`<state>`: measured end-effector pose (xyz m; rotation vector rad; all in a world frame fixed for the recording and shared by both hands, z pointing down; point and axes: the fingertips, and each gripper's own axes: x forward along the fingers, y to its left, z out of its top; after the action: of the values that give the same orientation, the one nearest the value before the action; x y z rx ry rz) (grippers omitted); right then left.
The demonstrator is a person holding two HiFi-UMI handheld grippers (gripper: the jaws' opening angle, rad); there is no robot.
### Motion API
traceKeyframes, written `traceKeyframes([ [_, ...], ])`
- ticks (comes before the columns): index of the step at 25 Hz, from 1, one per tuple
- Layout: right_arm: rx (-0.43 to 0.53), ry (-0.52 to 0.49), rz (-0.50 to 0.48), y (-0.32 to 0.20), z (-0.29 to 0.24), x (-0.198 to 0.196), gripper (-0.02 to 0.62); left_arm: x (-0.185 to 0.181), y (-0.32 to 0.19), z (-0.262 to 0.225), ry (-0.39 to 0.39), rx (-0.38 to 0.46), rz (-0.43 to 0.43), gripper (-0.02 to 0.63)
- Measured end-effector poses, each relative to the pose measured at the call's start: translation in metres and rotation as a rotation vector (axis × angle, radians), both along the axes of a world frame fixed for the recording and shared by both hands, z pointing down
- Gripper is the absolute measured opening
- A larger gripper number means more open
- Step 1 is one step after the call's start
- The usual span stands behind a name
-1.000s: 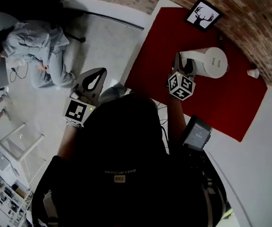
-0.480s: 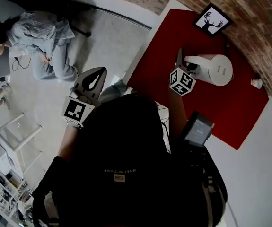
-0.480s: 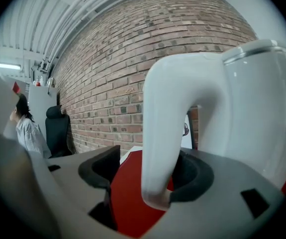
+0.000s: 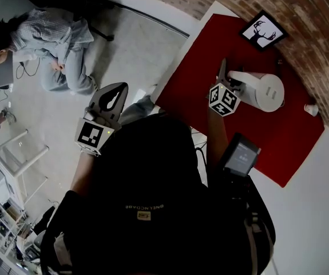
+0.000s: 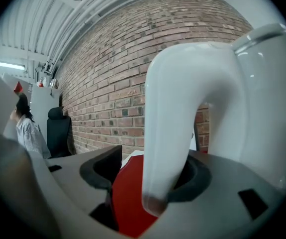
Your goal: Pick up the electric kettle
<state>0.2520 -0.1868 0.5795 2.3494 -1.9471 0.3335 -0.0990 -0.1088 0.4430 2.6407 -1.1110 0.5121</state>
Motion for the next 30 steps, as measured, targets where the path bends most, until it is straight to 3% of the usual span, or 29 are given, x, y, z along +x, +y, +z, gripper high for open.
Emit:
traceKeyframes([
  [9,-0.039,0.042,0.103,0.011,0.003,0.017,0.078,-0.005,-0.001,0.001,0.009,0.002,-0.008,0.003],
  [23,-0.091,0.082,0.102,0.013,0.005,0.017,0.083,-0.011,0.003,0.002,0.005,0.0,-0.018,0.003],
  [30,-0.076,0.049,0.148,0.016,-0.004,0.028,0.089,-0.014,0.005,0.003,0.012,0.001,-0.021,0.003],
])
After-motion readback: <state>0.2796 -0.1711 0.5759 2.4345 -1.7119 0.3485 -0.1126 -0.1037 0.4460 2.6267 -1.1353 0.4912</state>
